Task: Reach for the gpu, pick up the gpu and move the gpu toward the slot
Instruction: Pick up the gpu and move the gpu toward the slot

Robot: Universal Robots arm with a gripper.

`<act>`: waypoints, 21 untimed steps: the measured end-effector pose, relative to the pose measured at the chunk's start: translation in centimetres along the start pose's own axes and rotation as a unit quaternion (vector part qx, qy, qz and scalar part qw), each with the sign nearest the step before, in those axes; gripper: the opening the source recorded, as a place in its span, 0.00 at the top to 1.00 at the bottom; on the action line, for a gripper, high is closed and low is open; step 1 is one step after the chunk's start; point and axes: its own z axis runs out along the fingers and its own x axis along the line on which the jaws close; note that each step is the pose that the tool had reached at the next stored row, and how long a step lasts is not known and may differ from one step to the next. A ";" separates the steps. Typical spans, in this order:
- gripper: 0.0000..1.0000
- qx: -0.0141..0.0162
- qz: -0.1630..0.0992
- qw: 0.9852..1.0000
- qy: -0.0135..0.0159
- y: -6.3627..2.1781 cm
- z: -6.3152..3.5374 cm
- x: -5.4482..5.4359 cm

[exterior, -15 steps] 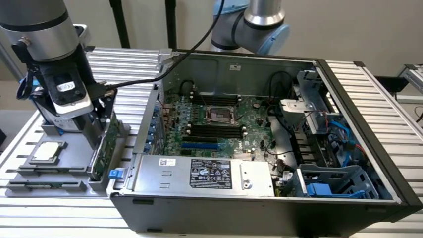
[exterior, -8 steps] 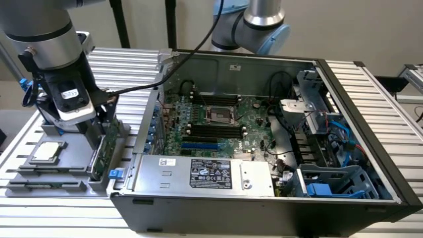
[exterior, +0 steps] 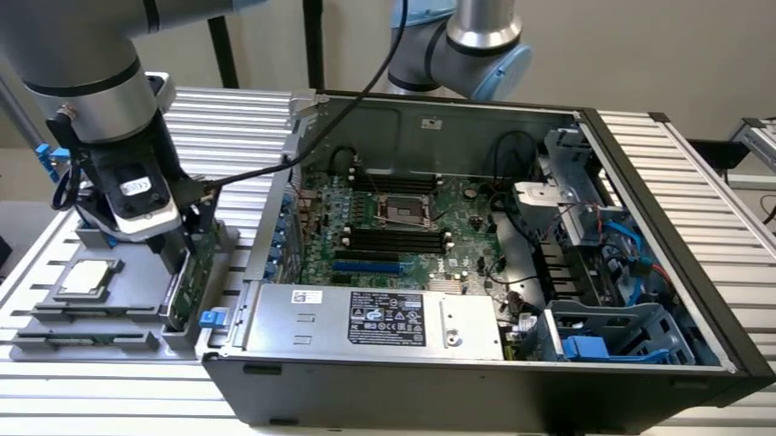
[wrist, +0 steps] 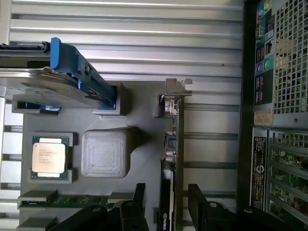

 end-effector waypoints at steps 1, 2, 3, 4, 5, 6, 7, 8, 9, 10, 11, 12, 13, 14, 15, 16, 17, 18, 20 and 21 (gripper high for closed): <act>0.52 0.000 0.000 1.000 0.000 -0.01 0.19 0.0; 0.52 0.000 0.000 1.000 0.000 -0.01 0.37 0.0; 0.52 0.000 0.000 1.000 0.000 -0.02 0.55 0.0; 0.52 0.000 0.000 1.000 0.000 -0.03 0.73 0.0; 0.52 0.001 0.000 1.000 0.000 -0.03 0.92 0.0; 0.52 0.001 0.000 1.000 0.000 -0.04 1.10 0.0; 0.52 0.001 0.000 1.000 0.000 -0.04 1.28 0.0; 0.52 0.001 0.000 1.000 0.000 -0.05 1.47 0.0; 0.52 0.001 0.000 1.000 0.000 -0.06 1.64 0.0; 0.52 0.002 0.000 1.000 0.000 -0.06 1.82 0.0; 0.52 0.003 0.000 1.000 0.000 -0.07 2.01 0.0; 0.52 0.004 0.000 1.000 0.000 -0.07 2.18 0.0; 0.52 0.005 0.000 1.000 0.000 -0.08 2.33 0.0; 0.52 0.006 0.000 1.000 0.000 -0.08 2.42 0.0; 0.52 0.007 0.000 1.000 0.000 -0.09 2.47 0.0; 0.52 0.007 0.000 1.000 0.000 -0.09 2.47 0.0; 0.54 0.007 0.000 1.000 0.000 -0.09 2.48 0.0; 0.60 0.008 0.000 1.000 0.000 -0.09 2.50 0.0; 0.67 0.008 0.000 1.000 0.000 -0.08 2.55 0.0; 0.67 0.008 0.000 1.000 0.000 -0.08 2.57 -0.1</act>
